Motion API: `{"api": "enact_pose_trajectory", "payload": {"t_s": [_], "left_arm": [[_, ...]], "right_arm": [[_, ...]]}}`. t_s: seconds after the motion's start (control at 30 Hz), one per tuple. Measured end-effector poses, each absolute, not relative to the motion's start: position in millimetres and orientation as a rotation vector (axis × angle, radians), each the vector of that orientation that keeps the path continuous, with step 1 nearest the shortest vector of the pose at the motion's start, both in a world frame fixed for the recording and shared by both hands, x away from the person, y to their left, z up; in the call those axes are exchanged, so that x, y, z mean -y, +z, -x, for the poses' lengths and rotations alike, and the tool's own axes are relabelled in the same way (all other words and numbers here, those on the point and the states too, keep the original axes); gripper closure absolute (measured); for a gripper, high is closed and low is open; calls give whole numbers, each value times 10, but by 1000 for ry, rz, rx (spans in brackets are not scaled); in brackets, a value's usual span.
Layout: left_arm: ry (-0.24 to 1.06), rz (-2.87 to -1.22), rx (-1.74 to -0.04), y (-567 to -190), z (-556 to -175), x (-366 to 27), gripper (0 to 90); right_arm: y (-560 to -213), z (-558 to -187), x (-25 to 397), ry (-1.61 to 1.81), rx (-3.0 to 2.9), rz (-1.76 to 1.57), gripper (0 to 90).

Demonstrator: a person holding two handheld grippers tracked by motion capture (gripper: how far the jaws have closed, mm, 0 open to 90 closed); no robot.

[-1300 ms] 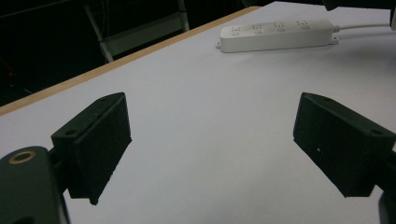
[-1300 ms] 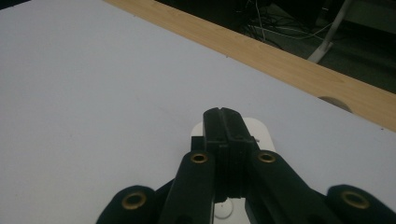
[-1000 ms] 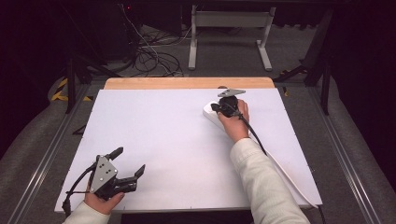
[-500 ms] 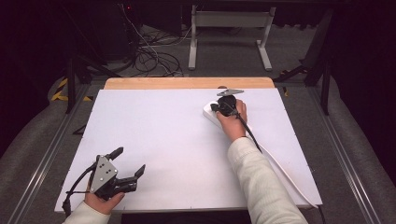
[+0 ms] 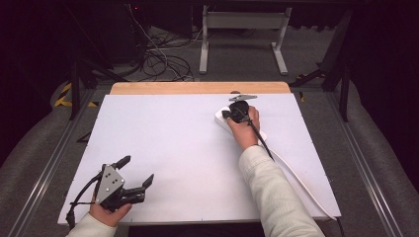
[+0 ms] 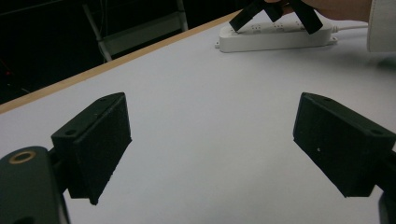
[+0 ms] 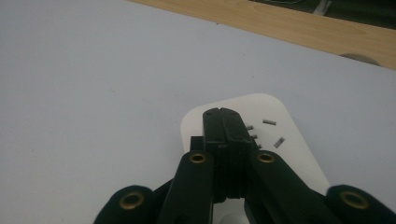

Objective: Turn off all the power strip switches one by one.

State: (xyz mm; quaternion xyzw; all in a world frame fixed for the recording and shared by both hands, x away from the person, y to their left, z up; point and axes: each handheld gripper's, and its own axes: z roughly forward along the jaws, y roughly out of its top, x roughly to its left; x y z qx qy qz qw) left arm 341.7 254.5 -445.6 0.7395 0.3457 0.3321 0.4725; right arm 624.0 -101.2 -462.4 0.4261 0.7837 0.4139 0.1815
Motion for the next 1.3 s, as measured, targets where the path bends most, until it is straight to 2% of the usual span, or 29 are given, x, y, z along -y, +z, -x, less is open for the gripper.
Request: {"api": "enact_pose_trajectory", "payload": {"t_s": [1.3], "left_arm": [[812, -1814, -841, -4452, -3415, -2542, 118]], "right_arm": [[-4663, -6216, 924, 1112, -2204, -1171, 900]]}}
